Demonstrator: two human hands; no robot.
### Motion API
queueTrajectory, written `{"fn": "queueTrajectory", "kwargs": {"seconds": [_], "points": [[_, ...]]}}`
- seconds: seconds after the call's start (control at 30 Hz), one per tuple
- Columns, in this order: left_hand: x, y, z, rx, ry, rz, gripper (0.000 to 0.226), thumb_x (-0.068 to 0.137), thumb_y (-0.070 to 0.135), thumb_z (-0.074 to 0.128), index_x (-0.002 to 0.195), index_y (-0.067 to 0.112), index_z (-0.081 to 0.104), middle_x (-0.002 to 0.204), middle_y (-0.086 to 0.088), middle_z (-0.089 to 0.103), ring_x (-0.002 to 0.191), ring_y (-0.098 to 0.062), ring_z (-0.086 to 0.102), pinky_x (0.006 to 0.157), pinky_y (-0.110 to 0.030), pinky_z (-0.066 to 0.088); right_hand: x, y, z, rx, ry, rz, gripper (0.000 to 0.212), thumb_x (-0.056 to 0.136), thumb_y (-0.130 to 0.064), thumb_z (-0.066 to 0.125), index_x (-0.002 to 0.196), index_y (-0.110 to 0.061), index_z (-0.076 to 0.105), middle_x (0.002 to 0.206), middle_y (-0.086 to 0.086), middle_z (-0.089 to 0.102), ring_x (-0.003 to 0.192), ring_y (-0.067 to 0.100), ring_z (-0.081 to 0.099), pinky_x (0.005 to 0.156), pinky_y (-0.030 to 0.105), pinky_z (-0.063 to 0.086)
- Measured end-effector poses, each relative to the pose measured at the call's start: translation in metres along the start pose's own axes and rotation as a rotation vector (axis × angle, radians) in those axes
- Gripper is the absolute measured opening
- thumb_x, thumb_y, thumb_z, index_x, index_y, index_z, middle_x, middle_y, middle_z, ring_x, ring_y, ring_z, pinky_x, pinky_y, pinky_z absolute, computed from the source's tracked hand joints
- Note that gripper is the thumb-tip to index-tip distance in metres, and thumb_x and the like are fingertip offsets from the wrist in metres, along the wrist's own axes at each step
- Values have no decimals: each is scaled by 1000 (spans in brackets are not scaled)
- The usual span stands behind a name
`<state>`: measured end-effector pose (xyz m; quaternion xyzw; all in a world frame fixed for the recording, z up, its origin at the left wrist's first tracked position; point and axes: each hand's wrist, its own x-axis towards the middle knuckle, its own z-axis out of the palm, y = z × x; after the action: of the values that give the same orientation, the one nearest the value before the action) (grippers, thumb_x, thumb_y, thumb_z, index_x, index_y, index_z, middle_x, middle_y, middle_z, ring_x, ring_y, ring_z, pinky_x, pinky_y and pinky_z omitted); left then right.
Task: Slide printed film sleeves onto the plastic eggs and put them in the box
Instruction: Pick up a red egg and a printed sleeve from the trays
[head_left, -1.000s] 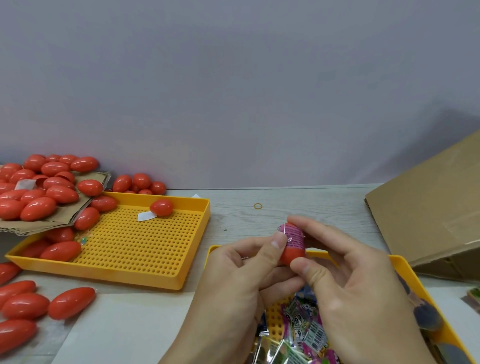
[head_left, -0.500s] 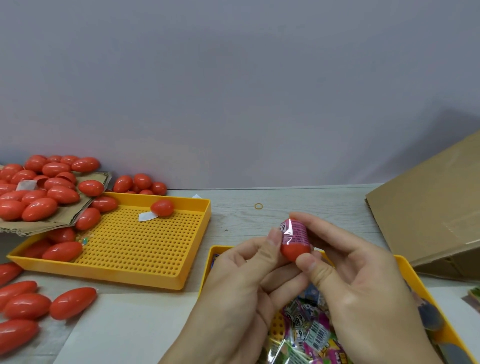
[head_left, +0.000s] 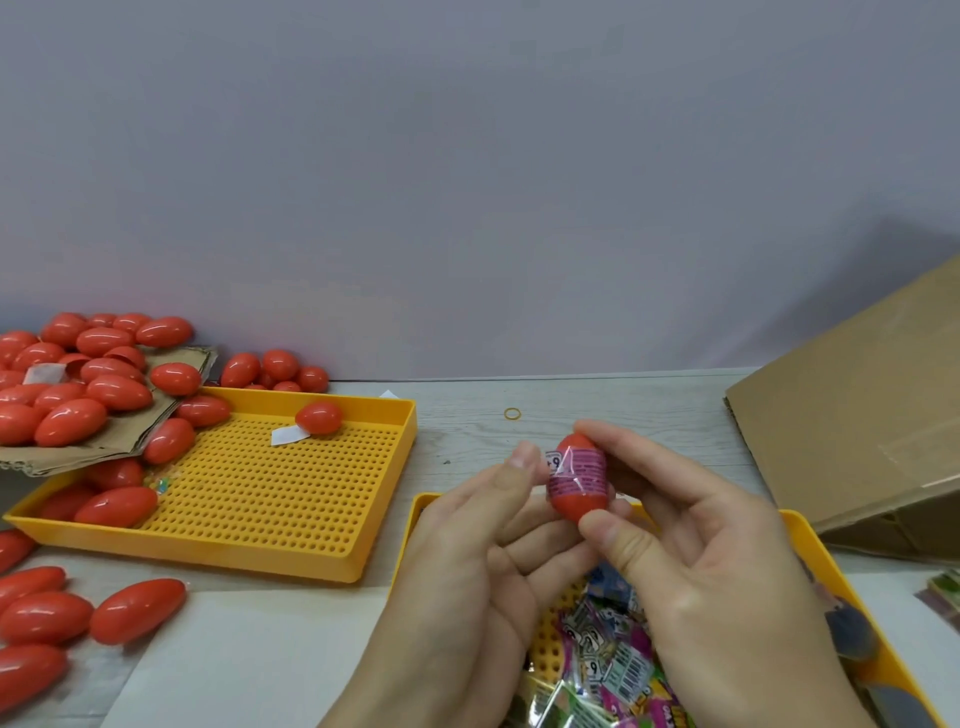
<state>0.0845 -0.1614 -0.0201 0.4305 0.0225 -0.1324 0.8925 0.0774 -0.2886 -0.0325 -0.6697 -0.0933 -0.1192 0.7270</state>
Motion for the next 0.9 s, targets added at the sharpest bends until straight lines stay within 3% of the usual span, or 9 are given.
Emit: {"fn": "queueTrajectory", "kwargs": {"seconds": [0.1,0.2,0.3,0.53,0.6,0.73,0.83,0.9], "points": [[1,-2,-1,45,54,15,52,71,19,78,110,-11,64,106,-33,69,84,-39,71,68,-37,62,-2,9,2,-179,46,-78,59,73,7,79,106,-41,73,105,-8,72,88,13,71,72,18,56],[3,-2,-1,102,82,51,37,70,11,84,97,-9,69,103,-33,69,80,-38,68,62,-35,60,-1,11,1,-305,100,-153,54,69,-8,88,109,-40,71,105,-10,68,96,10,67,67,19,56],[4,-3,-2,87,39,41,34,72,17,67,89,-12,71,88,-32,69,71,-34,70,60,-33,60,-1,9,0,-308,93,-184,54,64,-26,83,113,-45,67,111,-11,66,102,8,65,67,17,56],[5,-3,-2,111,-10,18,30,73,21,61,78,-5,77,79,-30,70,69,-33,72,58,-34,60,-1,11,0,-314,75,-226,59,64,-12,88,111,-43,70,109,-10,68,96,9,66,63,17,56],[5,-3,-1,153,-25,13,33,72,27,64,80,-2,78,77,-28,70,69,-31,72,60,-34,61,-1,11,0,-357,90,-233,59,63,-18,88,112,-45,68,109,-11,67,95,11,65,63,18,55],[5,-4,-2,180,-43,-2,39,68,32,65,82,-2,78,75,-27,69,66,-29,70,61,-36,61,0,10,2,-428,106,-227,60,58,-36,79,114,-50,64,108,-14,65,97,13,65,70,32,58],[6,-4,-2,188,-43,-14,36,67,31,67,81,0,79,74,-27,70,65,-29,70,61,-36,62,0,10,3,-440,113,-229,60,58,-38,80,114,-51,63,107,-15,64,96,12,64,70,33,58],[6,-4,-2,205,-36,-9,24,65,21,79,80,2,79,75,-26,70,67,-30,70,62,-36,62,0,9,2,-439,112,-231,59,61,-33,88,112,-50,65,107,-15,64,97,11,64,67,30,58]]}}
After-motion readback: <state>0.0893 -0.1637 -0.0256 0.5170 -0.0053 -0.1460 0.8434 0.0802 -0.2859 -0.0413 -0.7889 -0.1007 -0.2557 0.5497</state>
